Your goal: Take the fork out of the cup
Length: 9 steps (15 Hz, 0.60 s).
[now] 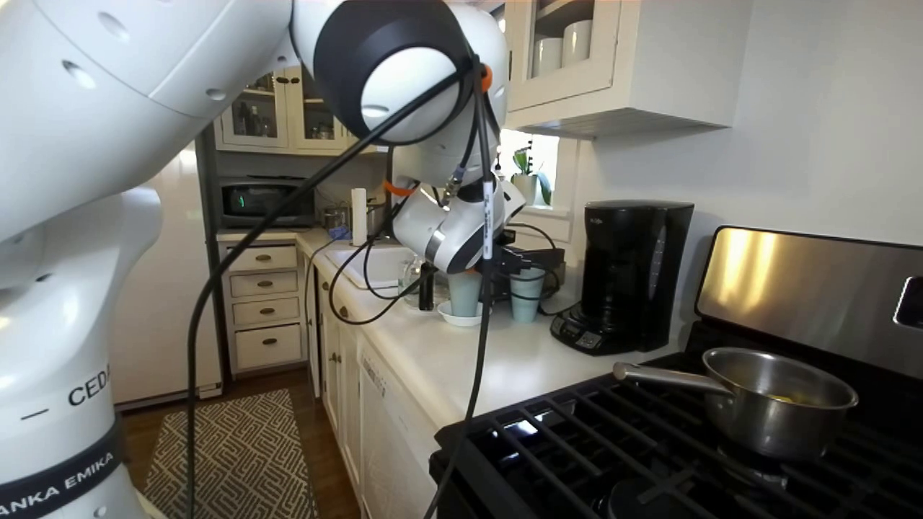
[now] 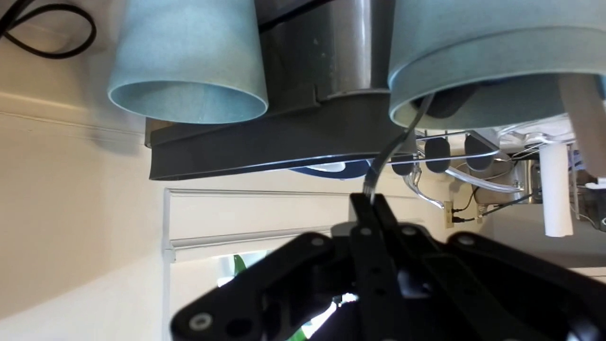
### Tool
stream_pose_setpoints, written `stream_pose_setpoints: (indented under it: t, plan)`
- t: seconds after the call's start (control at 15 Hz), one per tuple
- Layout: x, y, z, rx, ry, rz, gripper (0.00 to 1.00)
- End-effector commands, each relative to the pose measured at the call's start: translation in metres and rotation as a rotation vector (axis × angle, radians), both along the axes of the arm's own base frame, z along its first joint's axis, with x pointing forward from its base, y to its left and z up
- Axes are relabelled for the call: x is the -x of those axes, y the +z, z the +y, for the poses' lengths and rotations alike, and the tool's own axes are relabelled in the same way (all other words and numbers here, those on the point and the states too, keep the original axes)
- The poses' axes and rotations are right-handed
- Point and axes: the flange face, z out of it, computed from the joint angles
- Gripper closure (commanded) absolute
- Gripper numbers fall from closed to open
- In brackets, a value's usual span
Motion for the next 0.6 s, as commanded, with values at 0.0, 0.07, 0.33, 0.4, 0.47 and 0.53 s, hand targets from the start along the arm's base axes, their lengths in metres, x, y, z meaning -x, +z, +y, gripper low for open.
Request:
stream_pose_setpoints:
  t: [0.0, 0.07, 0.33, 0.4, 0.47, 0.53]
  plan:
    - [0.005, 0.018, 0.005, 0.011, 0.004, -0.042, 0.99]
    - [0.007, 0.023, 0.005, 0.015, 0.002, -0.049, 0.99]
    - [0.014, 0.037, 0.003, 0.03, -0.012, -0.064, 0.99]
    - [0.016, 0.04, 0.002, 0.033, -0.013, -0.067, 0.99]
    - [0.018, 0.042, 0.001, 0.039, -0.019, -0.067, 0.99]
    - [0.02, 0.044, -0.001, 0.048, -0.022, -0.067, 0.99]
